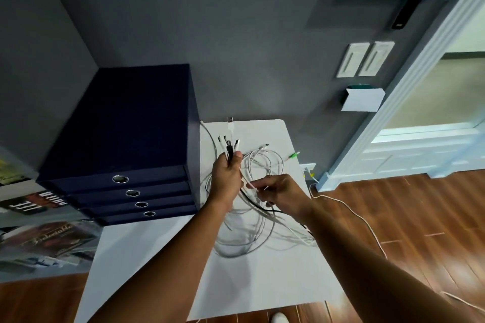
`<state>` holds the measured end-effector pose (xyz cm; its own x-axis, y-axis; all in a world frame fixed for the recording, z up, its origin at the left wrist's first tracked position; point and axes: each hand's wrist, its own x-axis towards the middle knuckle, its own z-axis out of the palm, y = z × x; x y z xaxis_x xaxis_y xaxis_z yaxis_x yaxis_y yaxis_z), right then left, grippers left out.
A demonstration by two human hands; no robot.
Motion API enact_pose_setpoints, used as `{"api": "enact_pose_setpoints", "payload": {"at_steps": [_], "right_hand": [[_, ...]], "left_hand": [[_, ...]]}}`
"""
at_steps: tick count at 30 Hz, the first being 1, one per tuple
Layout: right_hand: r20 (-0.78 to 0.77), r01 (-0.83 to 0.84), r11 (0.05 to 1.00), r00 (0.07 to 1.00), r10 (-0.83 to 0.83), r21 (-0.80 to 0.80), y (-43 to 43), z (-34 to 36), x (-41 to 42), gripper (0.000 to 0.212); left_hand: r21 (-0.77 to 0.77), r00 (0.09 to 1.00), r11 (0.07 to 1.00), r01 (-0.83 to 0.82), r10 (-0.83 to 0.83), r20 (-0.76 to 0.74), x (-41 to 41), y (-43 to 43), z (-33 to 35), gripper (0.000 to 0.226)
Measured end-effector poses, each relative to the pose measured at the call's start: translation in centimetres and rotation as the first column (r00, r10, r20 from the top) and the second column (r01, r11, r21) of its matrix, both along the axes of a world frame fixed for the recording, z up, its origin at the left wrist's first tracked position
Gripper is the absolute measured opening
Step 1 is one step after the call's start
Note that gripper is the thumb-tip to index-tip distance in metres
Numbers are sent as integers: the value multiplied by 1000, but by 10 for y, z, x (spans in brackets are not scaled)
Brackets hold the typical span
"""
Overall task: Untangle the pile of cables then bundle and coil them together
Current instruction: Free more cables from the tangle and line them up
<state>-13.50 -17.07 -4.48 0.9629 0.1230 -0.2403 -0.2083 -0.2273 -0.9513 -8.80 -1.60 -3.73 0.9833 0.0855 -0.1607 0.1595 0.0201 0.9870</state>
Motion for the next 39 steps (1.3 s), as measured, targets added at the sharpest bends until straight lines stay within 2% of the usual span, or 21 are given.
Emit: {"api": "enact_pose_setpoints", "payload": {"at_steps": [4, 8, 10, 12, 15, 18, 21, 25, 29, 34, 37, 39], "right_hand": [[-38, -44, 981, 999, 38, -188, -12, -8, -8, 36], [-8, -119, 956, 993, 121, -268, -13, 0, -4, 31], [74, -30, 982, 996, 45, -189, -4, 16, 6, 32], [238, 105, 986, 969, -72, -128, 7, 35, 19, 26], [364, 173, 972, 925, -106, -157, 23, 54, 38, 27], [338, 117, 963, 941, -29, -244, 34, 59, 48, 15], [277, 118, 982, 958, -73, -150, 40, 57, 47, 6], [231, 106, 993, 969, -90, -60, 45, 56, 46, 6], [133, 92, 994, 986, -99, 57, 44, 60, 48, 21], [69, -49, 998, 997, 46, 31, 39, 61, 47, 37], [57, -41, 997, 998, 36, 73, 45, 67, 46, 26], [101, 1, 1000, 995, 0, -13, 51, 65, 49, 23]], "left_hand": [[-24, 1000, 1000, 1, -1, 9, -4, 0, 3, 27], [129, 995, 989, 73, -81, 64, -5, 6, -14, 31], [207, 988, 974, 96, -118, 95, -10, 8, -15, 38], [298, 977, 944, 139, -180, 114, -15, 9, -15, 34], [298, 964, 933, 204, -244, 103, -21, 8, -13, 24], [257, 965, 940, 222, -251, 82, -25, 9, -10, 25], [193, 972, 958, 212, -227, 59, -27, 11, -8, 24], [140, 977, 971, 193, -204, 66, -31, 15, -6, 26], [84, 982, 981, 173, -178, 57, -33, 17, -6, 31], [138, 965, 958, 252, -259, 36, -31, 20, -4, 33], [105, 947, 943, 317, -321, 26, -30, 19, 3, 31], [64, 937, 935, 349, -350, 5, -31, 15, 11, 29]]}}
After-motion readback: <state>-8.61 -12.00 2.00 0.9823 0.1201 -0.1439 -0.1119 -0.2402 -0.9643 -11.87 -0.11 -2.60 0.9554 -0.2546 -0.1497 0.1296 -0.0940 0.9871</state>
